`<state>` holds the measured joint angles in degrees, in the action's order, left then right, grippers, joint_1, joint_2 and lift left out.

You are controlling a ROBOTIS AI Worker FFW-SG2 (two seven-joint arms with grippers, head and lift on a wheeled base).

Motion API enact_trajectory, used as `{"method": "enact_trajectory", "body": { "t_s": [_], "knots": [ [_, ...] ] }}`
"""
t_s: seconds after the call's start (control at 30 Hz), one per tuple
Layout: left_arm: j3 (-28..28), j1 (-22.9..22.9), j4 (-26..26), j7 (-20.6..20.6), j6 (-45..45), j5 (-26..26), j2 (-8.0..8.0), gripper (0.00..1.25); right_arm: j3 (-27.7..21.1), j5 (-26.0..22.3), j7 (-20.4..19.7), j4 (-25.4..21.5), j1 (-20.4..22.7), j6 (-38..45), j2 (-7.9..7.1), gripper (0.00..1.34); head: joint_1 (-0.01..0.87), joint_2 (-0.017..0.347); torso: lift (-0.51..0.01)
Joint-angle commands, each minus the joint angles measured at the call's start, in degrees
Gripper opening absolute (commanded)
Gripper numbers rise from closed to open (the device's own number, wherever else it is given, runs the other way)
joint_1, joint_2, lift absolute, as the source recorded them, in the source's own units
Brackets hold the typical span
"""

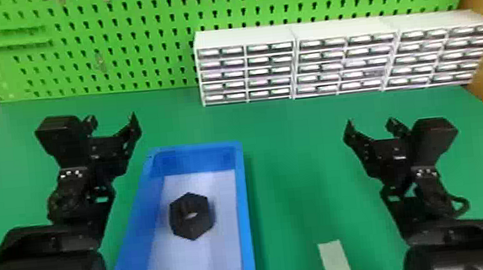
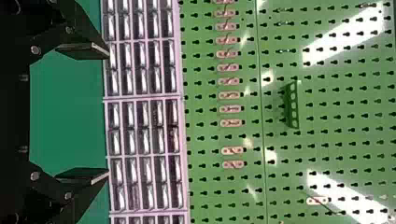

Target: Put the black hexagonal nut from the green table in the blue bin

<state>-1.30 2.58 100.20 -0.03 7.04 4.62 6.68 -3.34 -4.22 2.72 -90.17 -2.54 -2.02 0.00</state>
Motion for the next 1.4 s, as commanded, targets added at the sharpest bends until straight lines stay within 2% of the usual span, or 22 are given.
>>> {"method": "enact_trajectory", "body": {
  "t_s": [0.0,1.37],
  "knots": [
    [0.42,0.15,0.00,0.12,0.08,0.04,0.00,0.79,-0.44,0.09,0.00,-0.79,0.08,1.32,0.05,0.96,0.686,0.052,-0.097],
    [0.86,-0.38,0.00,1.18,0.00,0.74,0.00,0.79,-1.58,0.35,0.00,-2.11,0.87,2.11,0.05,0.96,0.686,0.052,-0.097]
  ]
}}
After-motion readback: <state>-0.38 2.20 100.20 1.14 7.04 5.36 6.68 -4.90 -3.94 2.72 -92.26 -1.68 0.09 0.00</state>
